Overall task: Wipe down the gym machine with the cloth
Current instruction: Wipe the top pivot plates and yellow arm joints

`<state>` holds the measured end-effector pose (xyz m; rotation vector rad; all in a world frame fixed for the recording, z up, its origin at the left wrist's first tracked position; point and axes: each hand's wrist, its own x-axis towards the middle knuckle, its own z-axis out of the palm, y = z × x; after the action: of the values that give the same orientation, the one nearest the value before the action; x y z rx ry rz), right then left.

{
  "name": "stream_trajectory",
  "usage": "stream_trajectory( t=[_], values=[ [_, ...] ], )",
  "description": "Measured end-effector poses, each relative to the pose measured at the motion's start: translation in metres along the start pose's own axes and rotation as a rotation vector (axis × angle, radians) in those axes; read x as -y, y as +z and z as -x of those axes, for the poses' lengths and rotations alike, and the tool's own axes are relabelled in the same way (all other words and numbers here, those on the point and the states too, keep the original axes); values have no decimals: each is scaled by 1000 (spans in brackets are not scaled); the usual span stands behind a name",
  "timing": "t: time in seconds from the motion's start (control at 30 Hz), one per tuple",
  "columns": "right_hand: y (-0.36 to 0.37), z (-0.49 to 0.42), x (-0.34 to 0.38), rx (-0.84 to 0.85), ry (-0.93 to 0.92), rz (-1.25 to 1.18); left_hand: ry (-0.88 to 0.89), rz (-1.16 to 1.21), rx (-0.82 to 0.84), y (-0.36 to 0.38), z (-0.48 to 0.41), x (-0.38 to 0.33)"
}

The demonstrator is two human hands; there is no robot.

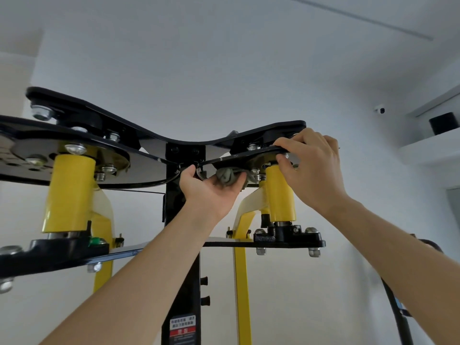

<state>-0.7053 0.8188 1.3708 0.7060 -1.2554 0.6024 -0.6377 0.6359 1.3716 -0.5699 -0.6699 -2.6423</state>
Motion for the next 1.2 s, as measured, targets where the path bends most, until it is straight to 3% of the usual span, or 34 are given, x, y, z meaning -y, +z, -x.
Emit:
stream_trajectory(
  t=[0.27,0.63,0.73,0.87,0.97,1.1,1.2],
  values=[
    [-3,-2,2,43,26,-7,46,52,48,10,34,-6],
    [-4,-4,-4,62,17,-25,400,-223,-17,16,33,16],
    [-5,-4,-6,79,-2,-20,506,-442,77,20,35,12],
    [-14,-8,-5,125,33,-92,587,-944,285,34,29,-4],
    [-25,-17,-8,199,96,-206,551,-1308,415,52,17,-17],
    [-39,-34,-18,384,37,-338,426,-1791,580,82,4,-28],
    [-44,-47,-22,449,-63,-350,336,-1896,631,96,-4,-29]
  ],
)
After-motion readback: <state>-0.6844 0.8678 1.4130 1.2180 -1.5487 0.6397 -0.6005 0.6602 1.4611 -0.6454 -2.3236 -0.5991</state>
